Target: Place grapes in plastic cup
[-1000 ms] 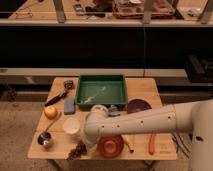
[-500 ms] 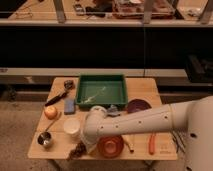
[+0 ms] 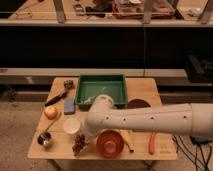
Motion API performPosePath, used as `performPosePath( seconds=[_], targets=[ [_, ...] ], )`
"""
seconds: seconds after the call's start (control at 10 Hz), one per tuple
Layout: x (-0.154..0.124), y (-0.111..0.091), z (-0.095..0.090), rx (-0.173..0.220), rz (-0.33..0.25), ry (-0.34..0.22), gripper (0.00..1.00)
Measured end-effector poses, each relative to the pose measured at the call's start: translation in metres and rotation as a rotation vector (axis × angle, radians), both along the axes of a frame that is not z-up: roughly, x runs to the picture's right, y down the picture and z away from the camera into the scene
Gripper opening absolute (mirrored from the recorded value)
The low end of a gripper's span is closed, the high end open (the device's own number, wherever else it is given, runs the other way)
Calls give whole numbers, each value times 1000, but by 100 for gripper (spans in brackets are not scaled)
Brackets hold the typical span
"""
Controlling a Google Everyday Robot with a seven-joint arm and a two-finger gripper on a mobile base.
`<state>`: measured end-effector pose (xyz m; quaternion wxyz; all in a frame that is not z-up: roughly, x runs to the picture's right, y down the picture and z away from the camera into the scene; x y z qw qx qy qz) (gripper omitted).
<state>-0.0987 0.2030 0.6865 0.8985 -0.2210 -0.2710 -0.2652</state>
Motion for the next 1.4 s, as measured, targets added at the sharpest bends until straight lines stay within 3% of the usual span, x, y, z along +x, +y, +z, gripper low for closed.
performPosePath(
  seconds=[0.4, 0.5, 0.6, 0.8, 0.9, 1.0, 1.1, 1.4],
  targets=[
    [20, -74, -60, 112, 54, -21, 0],
    [24, -97, -68, 167, 71, 0, 0],
    [26, -115, -71, 214, 95, 24, 0],
    [26, -157, -60, 355, 131, 124, 0],
    [26, -167, -52, 387, 131, 160, 0],
    [22, -177, -38, 394, 124, 193, 0],
    [25, -180, -24, 367, 124, 216, 0],
    [26, -181, -18, 352, 119, 223, 0]
  ],
)
